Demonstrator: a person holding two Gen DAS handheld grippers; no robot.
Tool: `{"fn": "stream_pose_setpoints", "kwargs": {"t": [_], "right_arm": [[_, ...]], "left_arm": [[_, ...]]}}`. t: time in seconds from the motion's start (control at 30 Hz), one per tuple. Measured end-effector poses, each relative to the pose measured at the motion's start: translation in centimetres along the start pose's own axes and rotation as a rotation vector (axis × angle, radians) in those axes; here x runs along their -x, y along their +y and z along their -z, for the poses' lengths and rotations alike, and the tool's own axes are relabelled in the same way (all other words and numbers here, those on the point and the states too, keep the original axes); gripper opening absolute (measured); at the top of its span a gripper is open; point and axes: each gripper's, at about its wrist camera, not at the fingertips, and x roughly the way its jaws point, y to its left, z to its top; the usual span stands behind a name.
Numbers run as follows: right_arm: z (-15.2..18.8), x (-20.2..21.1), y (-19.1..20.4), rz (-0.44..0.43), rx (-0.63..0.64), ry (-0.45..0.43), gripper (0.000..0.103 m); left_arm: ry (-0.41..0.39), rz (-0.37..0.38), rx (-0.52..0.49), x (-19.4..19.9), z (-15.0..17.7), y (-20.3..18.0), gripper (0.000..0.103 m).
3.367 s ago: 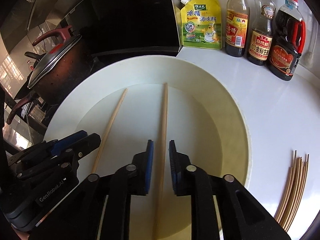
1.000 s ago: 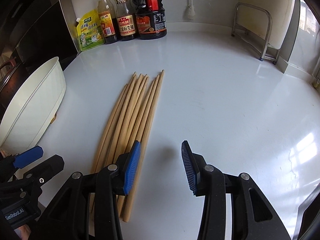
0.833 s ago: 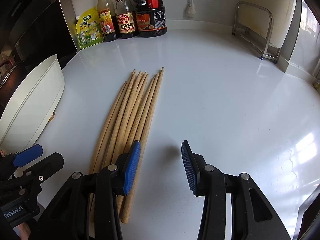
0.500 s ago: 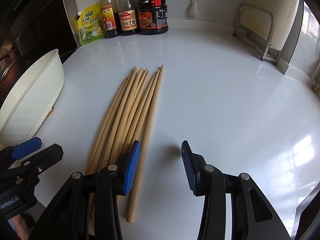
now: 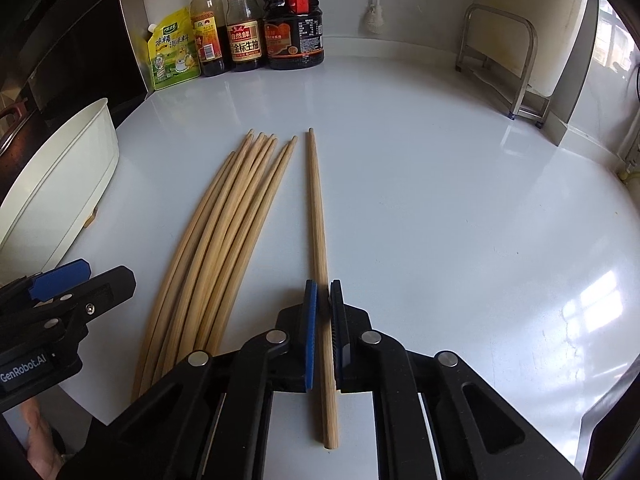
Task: Organize utensils
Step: 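Close the right tool on a single chopstick beside the bundle, then close the left tool on another chopstick while the right tool holds its own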
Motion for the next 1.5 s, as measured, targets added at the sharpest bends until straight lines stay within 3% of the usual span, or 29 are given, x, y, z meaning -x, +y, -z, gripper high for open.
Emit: {"fn": "stream_pose_setpoints", "kwargs": {"t": [0.83, 1.1, 1.37, 1.5], "right_arm": [[0.7, 1.3, -3.0, 0.0, -0.057, -0.021, 0.008], [0.1, 0.9, -2.9, 0.005, -0.04, -0.028, 0.031], [-0.6, -0.5, -2.4, 0.052, -0.004, -0.012, 0.034], [-0.8, -0.8, -1.9, 0.054, 0.018, -0.016, 0.034]], "left_arm": [[-0.005, -0.125, -0.105, -2.3, 0.1, -2.2, 0.072], [0.003, -0.137, -0.107, -2.8, -0.7, -2.4, 0.073], [-0.008, -0.123, -0.126, -2.9, -1.1, -3.2, 0.048], [-0.008, -0.106, -0.133, -2.8, -1.0, -3.6, 0.026]]}}
